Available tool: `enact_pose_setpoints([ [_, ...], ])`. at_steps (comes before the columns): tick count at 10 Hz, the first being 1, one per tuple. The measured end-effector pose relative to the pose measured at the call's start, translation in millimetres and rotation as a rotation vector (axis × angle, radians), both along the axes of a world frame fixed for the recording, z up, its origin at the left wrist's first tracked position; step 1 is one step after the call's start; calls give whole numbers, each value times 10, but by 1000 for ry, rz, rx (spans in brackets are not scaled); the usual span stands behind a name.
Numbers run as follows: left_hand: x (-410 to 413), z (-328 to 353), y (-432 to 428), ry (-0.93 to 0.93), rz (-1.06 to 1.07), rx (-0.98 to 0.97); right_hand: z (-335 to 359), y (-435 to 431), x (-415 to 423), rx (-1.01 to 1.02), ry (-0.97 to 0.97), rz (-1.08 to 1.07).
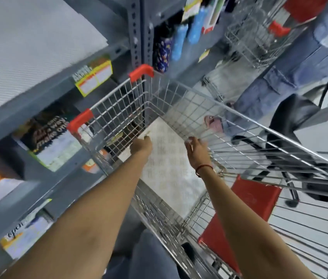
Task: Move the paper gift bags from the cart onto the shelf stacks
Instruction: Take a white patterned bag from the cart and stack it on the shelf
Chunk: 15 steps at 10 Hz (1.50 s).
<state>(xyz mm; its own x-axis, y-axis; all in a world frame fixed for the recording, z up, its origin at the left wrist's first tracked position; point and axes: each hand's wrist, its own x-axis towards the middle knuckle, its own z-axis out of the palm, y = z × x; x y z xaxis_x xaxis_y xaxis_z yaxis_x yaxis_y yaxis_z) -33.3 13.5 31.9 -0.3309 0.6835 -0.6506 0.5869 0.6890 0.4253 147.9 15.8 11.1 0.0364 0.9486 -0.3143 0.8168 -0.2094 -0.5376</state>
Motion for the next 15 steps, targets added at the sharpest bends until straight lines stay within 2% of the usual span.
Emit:
enact_pose_setpoints([
  [1, 35, -819, 73, 187, -455, -462, -435, 41, 99, -143, -95, 50],
  [2, 192, -1446, -128, 921, -1611, -538, -809, 201, 184, -261, -159, 103],
  [3, 221, -1509, -309, 994, -1708, -654, -1029, 365, 237, -335, -195, 134],
  [4, 204, -2117, -424, 1167, -2122, -735, -1203, 423, 277, -385, -188, 168],
  [5, 222, -1883, -512, 645, -1425, -745, -1285, 411, 291, -368, -194, 144],
  [6, 322, -1156, -337, 414, -1000, -479, -1242, 425, 301, -286, -189, 71],
  [7, 304, -706, -387, 306, -942, -403, -1110, 399, 332, -190, -175, 29],
  [8, 314, -542, -365, 151, -571, -476, -950, 329, 372, -101, -74, 22],
  [9, 221, -317, -437, 181, -838, -467, -673, 216, 376, -36, 93, -50],
  [10, 216, -81, -415, -32, -87, -300, -305, 136, 385, 35, 211, -130],
  [11, 167, 399, -395, -488, 700, -105, 271, 97, 403, 154, 274, -180],
  [12, 38, 810, -311, -708, 830, 53, 821, 61, 409, 319, 360, -263],
  [13, -156, 1195, -266, -664, 767, 304, 1288, -2, 350, 460, 440, -326],
  [14, -398, 1668, -280, -583, 635, 642, 1845, -34, 225, 610, 535, -307],
  [15, -538, 2288, -395, -604, 521, 882, 2297, -20, 36, 668, 610, -314],
])
